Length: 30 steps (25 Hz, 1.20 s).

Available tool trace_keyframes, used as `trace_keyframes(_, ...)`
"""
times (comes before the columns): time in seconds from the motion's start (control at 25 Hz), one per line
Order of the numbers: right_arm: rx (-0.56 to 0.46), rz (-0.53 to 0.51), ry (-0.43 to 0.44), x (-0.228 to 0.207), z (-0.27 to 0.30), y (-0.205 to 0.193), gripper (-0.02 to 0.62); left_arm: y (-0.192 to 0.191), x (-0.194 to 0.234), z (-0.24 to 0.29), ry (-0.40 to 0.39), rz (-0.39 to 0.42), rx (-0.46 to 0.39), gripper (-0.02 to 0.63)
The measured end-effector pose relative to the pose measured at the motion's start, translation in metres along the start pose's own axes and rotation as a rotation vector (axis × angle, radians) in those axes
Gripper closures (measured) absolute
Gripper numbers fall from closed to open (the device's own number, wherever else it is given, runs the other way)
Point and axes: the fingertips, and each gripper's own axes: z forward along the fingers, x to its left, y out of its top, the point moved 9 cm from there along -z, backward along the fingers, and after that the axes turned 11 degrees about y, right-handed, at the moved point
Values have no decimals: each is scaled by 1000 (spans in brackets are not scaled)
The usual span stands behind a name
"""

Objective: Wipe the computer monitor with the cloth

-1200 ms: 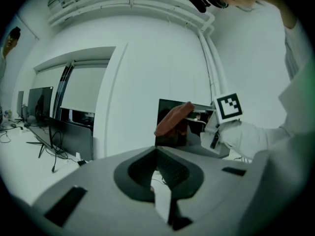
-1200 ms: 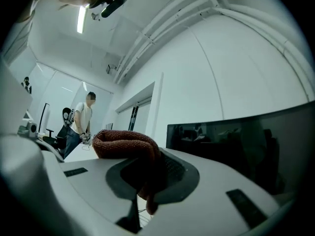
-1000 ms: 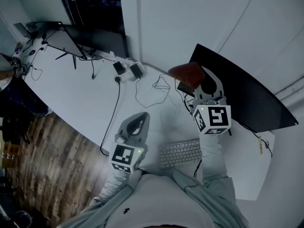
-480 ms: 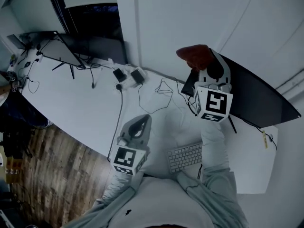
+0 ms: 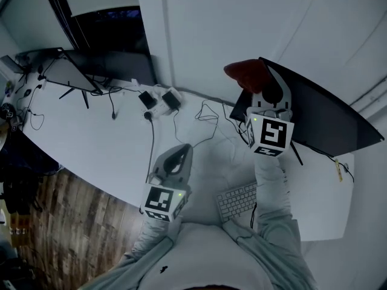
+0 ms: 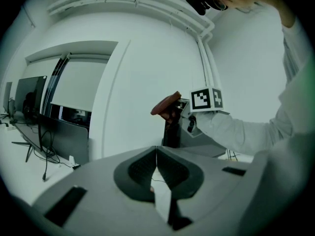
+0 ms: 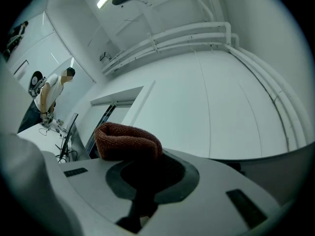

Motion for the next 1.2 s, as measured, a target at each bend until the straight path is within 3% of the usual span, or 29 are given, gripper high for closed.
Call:
trace_keyframes(0.36,60,39,17,10,-9,-33,560,-4,2,12,-9,-6,3,584)
trace_keyframes(1.2,316,160,63,48,-32,-152,560,-30,1,44,-37,-5,91,584)
